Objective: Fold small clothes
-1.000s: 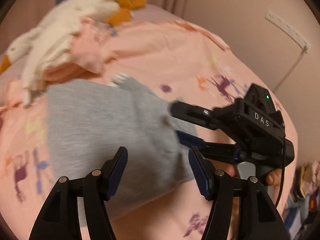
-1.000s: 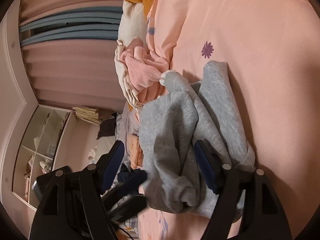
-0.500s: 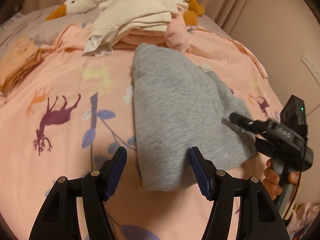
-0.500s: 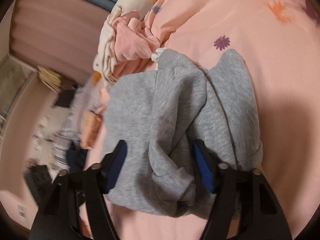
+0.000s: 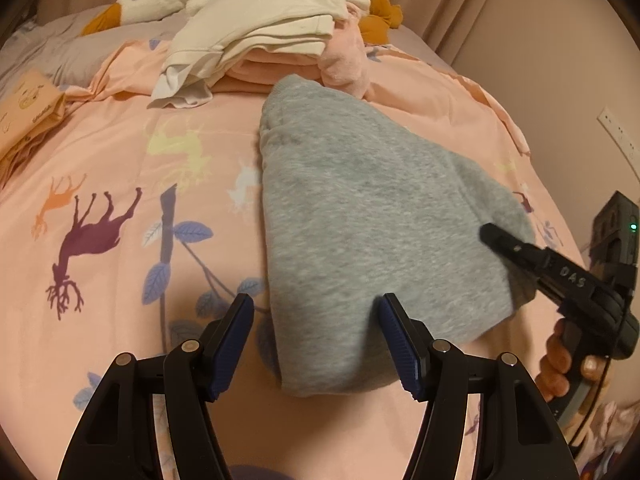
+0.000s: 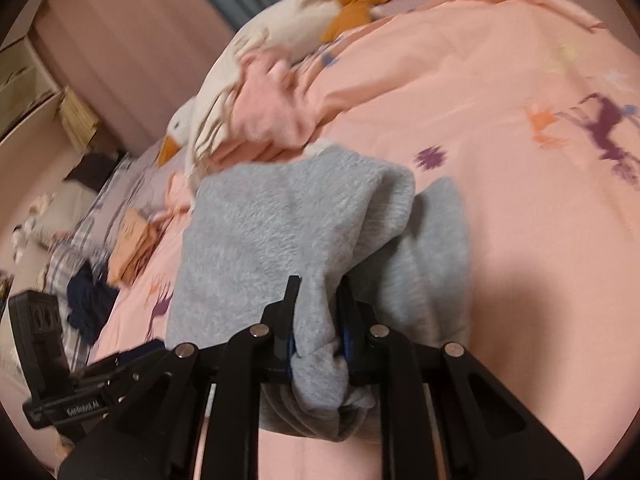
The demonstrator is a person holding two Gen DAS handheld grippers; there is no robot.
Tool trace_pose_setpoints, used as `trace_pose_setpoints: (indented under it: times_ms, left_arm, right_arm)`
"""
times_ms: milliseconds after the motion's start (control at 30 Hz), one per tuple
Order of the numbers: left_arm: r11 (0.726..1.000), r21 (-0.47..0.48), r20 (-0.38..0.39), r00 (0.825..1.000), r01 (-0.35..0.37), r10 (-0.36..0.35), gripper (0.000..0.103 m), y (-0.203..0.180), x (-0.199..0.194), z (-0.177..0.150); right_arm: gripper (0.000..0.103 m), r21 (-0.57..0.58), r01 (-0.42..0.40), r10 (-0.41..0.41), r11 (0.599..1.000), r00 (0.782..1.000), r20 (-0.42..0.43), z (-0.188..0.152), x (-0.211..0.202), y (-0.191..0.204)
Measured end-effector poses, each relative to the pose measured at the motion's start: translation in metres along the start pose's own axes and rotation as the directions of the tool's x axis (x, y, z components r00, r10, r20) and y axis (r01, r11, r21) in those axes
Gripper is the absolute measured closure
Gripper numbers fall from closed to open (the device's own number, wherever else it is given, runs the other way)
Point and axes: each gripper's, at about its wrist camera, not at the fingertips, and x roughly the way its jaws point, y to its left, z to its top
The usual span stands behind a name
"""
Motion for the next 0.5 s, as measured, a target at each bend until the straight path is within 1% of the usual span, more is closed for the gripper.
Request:
trace_pose_setpoints:
  times_ms: [67,133,167,200,233,267,300,400,467,500]
  left_arm:
    - [1.0,0.01,0.001,1.0,0.002,-0.002,0.039,-0.004,0.002,0.003]
    - [1.0,0.026,-0.003,1.0,-0.016,0.016,0.039,-0.008,0.007,0.006]
    - [0.999,0.026,-0.011,1.0,-0.019,0.02,0.039,-0.009,0.009,0.007]
    - [0.999,0.028,-0.017,1.0,-0.015,0.015,0.039,-0.01,0.011,0.007]
    - [0.999,0.034,-0.018,1.0,-0.017,0.017,0.039,-0.011,0.012,0.008]
    - [0.999,0.044,-0.016,0.999,-0.027,0.028,0.039,-0.013,0.012,0.008]
    - [0.998,0.054,-0.013,0.999,-0.035,0.036,0.039,-0.015,0.012,0.009]
    - [0.996,0.075,0.0,0.999,-0.053,0.053,0.039,-0.018,0.01,0.009]
    - [0.993,0.091,0.019,0.998,-0.068,0.067,0.039,-0.02,0.008,0.009]
    - [0.992,0.103,0.034,0.997,-0.077,0.074,0.039,-0.022,0.006,0.009]
  right_arm:
    - [0.085,0.005,-0.011,0.011,1.0,1.0,0.024,0.003,-0.009,-0.003]
    - [0.085,-0.013,-0.026,0.026,1.0,1.0,0.001,0.003,-0.006,-0.004]
    - [0.085,-0.002,-0.011,0.011,1.0,1.0,-0.01,0.002,-0.002,-0.007]
    - [0.084,0.013,0.022,-0.022,1.0,1.0,-0.022,0.001,0.004,-0.011]
    - [0.084,0.01,0.057,-0.057,0.998,0.998,-0.039,0.0,0.01,-0.014]
    - [0.084,0.006,0.072,-0.071,0.997,0.996,-0.045,0.0,0.012,-0.015]
    - [0.084,0.004,0.081,-0.081,0.997,0.996,-0.04,0.0,0.012,-0.015]
    - [0.083,-0.052,0.114,-0.115,0.992,0.993,-0.014,0.001,0.006,-0.007]
    - [0.074,-0.062,0.144,-0.145,0.988,0.989,-0.017,0.001,0.006,-0.007]
    - [0.075,-0.051,0.16,-0.16,0.986,0.987,0.005,0.003,0.002,-0.008]
